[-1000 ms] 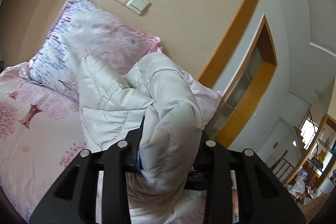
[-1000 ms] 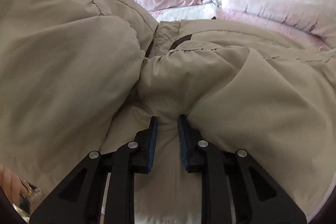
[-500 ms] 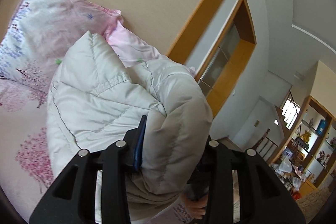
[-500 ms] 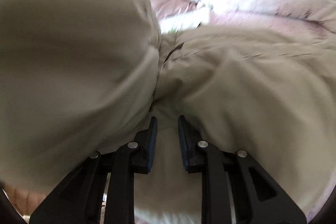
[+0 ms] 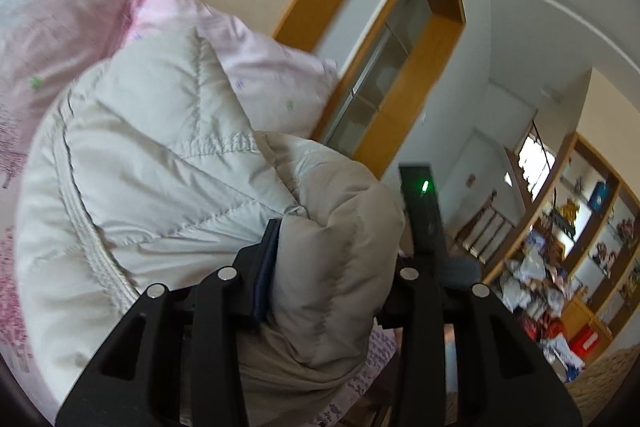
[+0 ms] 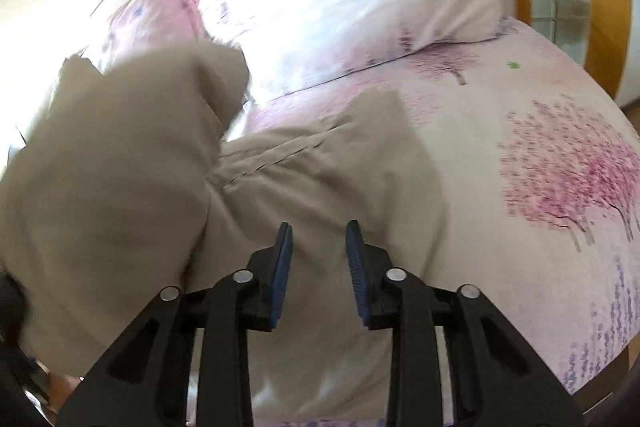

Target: Fold large clothes

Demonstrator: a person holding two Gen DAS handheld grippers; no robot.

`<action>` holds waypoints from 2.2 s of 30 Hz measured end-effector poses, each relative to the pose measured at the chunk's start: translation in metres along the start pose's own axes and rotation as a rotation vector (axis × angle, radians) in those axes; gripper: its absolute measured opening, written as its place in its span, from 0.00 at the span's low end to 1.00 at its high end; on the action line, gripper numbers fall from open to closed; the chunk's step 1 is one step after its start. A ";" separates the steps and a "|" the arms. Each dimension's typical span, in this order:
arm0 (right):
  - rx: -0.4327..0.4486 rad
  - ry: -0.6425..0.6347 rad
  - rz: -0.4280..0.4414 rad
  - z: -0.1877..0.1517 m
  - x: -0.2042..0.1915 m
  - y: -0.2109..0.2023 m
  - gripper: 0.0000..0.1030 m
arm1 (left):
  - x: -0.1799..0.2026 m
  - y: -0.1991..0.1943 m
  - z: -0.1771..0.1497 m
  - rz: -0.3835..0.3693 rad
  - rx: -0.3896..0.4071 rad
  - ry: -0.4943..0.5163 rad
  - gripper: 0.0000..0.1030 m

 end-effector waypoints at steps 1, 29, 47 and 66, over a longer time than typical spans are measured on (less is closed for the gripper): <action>0.010 0.008 -0.009 0.002 0.003 -0.003 0.39 | 0.001 0.005 -0.003 -0.001 -0.011 0.004 0.38; -0.104 0.029 0.345 0.057 -0.022 0.005 0.76 | 0.027 0.089 -0.066 0.051 -0.200 0.229 0.50; -0.195 -0.023 0.446 0.033 -0.040 0.025 0.39 | 0.031 0.116 -0.087 0.043 -0.260 0.297 0.54; -0.093 -0.123 0.269 0.055 -0.010 0.027 0.17 | -0.069 0.028 0.064 0.431 -0.091 0.425 0.73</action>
Point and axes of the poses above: each gripper's, at about its wrist camera, not at the fingertips, and y roughly the way its jaws point, x to its right, z to its top, the point moved 9 cm from there along y, roughly the way its jaws point, and after that the axes turned 13 degrees about x, right-handed, at the moved point
